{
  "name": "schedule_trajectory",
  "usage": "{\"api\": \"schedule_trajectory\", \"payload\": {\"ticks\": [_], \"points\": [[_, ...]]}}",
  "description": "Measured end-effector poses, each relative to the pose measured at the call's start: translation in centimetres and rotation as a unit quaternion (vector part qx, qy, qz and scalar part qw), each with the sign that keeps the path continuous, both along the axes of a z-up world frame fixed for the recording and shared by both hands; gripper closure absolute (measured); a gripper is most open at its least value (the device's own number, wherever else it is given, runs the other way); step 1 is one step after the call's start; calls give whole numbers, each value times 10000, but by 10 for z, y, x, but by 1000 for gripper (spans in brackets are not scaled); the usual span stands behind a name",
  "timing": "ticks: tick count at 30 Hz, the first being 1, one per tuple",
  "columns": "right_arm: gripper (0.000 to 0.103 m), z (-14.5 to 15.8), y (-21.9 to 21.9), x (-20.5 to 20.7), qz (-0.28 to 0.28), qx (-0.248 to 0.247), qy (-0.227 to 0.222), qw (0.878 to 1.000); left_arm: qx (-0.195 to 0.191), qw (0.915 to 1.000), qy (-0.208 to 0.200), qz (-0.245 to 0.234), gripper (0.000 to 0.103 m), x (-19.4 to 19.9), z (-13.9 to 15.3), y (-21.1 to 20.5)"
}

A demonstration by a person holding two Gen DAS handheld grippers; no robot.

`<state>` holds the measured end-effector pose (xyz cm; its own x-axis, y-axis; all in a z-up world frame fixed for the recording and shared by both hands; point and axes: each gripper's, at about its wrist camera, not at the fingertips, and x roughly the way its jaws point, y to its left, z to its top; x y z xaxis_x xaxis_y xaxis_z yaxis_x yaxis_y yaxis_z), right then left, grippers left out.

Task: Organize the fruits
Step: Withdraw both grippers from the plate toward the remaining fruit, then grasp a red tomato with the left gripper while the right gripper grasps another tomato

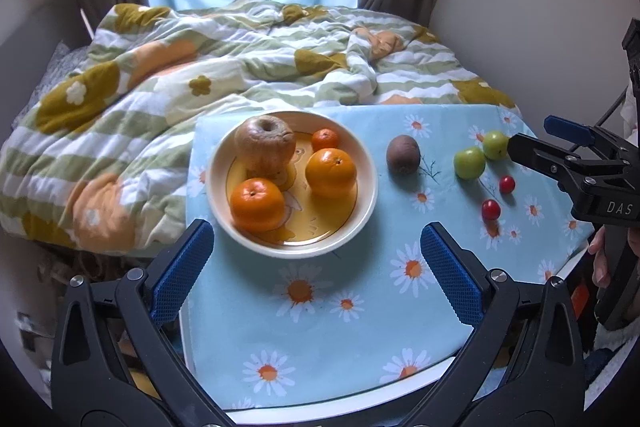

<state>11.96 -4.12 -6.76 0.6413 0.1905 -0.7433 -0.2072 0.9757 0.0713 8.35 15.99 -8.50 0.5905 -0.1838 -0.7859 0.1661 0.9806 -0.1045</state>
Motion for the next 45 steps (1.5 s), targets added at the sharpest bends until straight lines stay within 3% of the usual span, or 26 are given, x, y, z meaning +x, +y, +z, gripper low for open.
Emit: {"api": "schedule_trajectory", "payload": {"ticks": [8,15,23,29,38,43,45], "points": [[0,6,-68,-13,-256,-7,-50,9997,55,10000,-78,-17,0,0,5,-52],[0,-12,-131,-10,-131,-61,124,9998,60,10000,6,43,0,-2,-4,-118],[0,-54,-188,1,207,-236,402,9987,39,9987,-40,-513,0,0,-35,-201],[0,-88,-210,13,439,-317,561,9970,46,9953,55,-965,0,10,-67,-240],[1,-125,-212,30,709,-325,805,9937,214,9906,498,-1260,24,33,-117,-266],[4,-140,-210,37,807,-297,969,9916,214,9893,631,-1299,33,42,-132,-270],[5,-144,-209,39,817,-226,1003,9913,232,9883,666,-1353,42,44,-136,-273]]}}
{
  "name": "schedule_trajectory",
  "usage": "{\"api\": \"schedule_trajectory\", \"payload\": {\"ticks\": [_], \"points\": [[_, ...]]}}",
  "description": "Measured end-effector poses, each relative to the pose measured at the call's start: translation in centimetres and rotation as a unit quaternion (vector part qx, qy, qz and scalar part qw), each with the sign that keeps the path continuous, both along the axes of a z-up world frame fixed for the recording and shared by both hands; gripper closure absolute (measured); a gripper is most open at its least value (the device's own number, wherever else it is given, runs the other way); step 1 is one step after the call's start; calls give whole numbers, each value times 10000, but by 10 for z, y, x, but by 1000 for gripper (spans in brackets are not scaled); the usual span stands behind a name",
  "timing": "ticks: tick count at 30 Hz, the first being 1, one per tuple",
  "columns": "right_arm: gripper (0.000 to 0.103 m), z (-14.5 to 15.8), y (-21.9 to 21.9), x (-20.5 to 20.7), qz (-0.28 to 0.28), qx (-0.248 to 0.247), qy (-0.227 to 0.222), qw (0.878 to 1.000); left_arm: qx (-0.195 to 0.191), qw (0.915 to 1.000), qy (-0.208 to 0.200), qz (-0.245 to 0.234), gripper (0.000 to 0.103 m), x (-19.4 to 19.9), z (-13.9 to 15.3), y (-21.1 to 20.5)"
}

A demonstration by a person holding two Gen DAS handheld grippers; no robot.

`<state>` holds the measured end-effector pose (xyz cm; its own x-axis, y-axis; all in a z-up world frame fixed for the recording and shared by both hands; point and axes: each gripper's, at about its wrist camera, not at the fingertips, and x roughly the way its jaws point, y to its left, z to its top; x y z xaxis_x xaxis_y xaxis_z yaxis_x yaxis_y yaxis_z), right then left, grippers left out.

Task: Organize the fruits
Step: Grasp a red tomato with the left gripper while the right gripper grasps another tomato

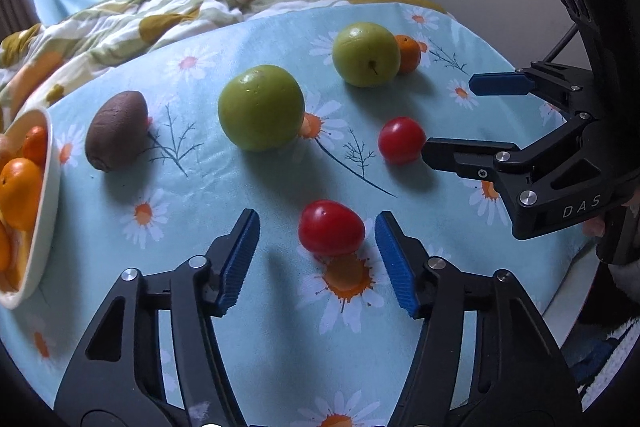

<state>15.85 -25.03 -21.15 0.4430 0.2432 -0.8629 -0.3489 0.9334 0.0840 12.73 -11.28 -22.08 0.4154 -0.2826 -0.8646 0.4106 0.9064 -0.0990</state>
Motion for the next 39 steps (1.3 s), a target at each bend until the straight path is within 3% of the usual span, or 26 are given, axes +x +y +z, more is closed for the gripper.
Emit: {"api": "schedule_trajectory", "payload": {"ticks": [1,3,6,24,25,27,28,39], "points": [[7,-2,1,1,13,22,24,10000,29,10000,36,-34,44,1,-2,-1],[20,-7,4,3,64,26,137,9999,133,9998,114,-89,56,1,-8,-4],[25,-12,7,2,123,102,217,9996,299,9995,17,-120,61,-2,-8,-8],[51,-16,26,0,423,60,119,9990,273,9993,56,233,61,-4,-9,8],[53,-16,28,0,448,58,99,9989,272,9993,54,254,61,-4,-9,9],[70,-15,31,0,530,106,77,9985,254,9992,54,294,61,-5,-9,10],[73,-14,33,0,559,112,76,9983,234,9992,55,311,61,-6,-9,11],[73,3,41,-5,712,192,-81,9972,59,9976,-135,683,61,-14,14,24]]}}
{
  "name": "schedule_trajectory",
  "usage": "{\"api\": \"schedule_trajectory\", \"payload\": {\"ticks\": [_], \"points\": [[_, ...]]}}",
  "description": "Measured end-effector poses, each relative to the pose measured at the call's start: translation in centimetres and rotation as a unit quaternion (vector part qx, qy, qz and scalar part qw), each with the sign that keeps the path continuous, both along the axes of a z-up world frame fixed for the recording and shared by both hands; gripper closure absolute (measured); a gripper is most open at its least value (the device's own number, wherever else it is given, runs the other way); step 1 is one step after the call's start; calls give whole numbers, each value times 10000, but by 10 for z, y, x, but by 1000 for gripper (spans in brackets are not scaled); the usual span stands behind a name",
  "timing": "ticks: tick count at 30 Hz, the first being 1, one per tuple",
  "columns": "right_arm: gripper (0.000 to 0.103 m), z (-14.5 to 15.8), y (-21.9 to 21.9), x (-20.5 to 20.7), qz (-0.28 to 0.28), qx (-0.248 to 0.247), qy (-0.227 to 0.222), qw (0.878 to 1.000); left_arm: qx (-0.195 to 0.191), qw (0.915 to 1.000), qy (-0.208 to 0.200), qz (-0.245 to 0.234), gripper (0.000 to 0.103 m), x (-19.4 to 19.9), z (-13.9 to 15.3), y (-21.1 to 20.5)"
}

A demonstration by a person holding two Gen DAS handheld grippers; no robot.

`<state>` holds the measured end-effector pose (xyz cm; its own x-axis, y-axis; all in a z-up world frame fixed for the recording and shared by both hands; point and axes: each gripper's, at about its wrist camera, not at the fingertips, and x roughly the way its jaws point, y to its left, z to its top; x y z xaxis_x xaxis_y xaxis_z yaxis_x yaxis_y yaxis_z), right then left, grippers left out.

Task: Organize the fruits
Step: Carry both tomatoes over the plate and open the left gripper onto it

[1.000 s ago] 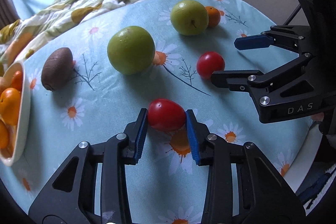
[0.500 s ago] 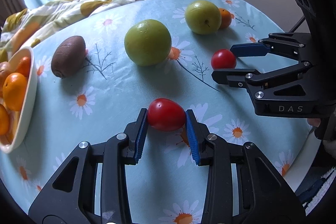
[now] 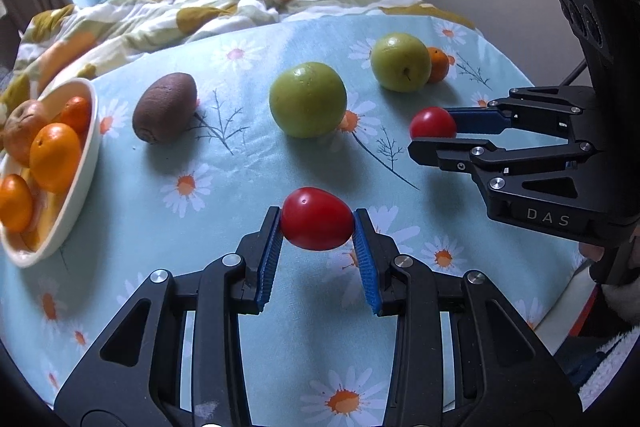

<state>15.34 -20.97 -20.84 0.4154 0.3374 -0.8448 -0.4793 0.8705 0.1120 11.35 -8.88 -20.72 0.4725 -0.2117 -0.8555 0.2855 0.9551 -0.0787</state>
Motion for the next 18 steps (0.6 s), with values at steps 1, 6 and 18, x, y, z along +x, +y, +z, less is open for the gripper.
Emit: {"api": "schedule_trajectory", "payload": {"ticks": [1,6,18], "points": [[73,3,1,0,16,12,-21,10000,-25,10000,-28,51,61,-1,3,2],[73,22,7,-4,108,48,-135,9998,-71,9992,-204,337,61,-8,25,16],[73,69,54,-17,419,286,-398,9979,-87,9914,-691,1112,61,-23,77,80]]}}
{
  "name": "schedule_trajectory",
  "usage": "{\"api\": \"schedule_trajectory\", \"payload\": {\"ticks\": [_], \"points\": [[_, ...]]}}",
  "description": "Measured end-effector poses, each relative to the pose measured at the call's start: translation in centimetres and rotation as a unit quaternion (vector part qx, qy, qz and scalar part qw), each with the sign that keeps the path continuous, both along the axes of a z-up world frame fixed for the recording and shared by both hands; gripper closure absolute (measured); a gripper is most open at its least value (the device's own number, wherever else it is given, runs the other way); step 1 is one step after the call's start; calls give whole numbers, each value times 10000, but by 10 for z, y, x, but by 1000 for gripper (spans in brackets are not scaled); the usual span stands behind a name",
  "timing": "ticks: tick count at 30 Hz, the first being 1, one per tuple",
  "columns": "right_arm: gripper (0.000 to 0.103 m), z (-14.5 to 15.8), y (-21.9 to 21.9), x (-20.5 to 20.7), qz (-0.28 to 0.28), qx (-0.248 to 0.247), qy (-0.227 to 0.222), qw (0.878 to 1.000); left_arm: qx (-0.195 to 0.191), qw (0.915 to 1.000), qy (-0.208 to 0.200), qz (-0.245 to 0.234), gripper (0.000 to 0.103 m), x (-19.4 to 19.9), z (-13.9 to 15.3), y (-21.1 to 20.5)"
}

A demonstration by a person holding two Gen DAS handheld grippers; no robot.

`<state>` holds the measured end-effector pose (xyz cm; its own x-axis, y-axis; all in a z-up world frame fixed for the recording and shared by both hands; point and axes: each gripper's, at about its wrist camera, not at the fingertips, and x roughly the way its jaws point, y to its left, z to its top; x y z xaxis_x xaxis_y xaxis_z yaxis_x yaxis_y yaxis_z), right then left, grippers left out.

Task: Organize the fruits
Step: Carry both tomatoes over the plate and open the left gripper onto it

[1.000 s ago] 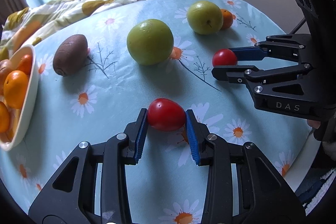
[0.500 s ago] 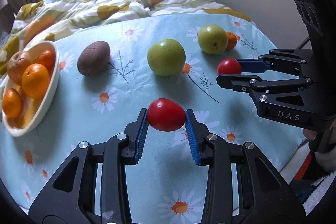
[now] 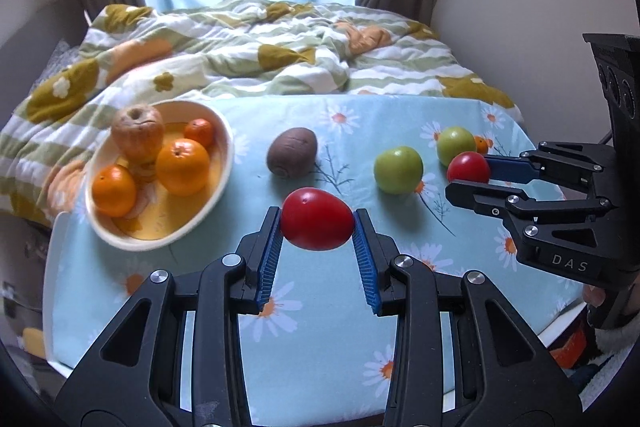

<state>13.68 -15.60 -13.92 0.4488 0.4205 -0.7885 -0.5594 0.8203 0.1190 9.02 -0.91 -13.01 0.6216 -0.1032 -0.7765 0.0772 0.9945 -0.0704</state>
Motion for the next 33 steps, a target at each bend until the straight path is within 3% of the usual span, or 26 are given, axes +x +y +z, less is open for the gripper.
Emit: {"api": "schedule_trajectory", "payload": {"ticks": [19,33], "points": [[73,49,125,1,59,221,-211,9995,78,9994,-269,206,61,9,41,134],[73,31,200,31,-431,190,-19,9989,55,9998,35,-189,61,73,5,221]]}}
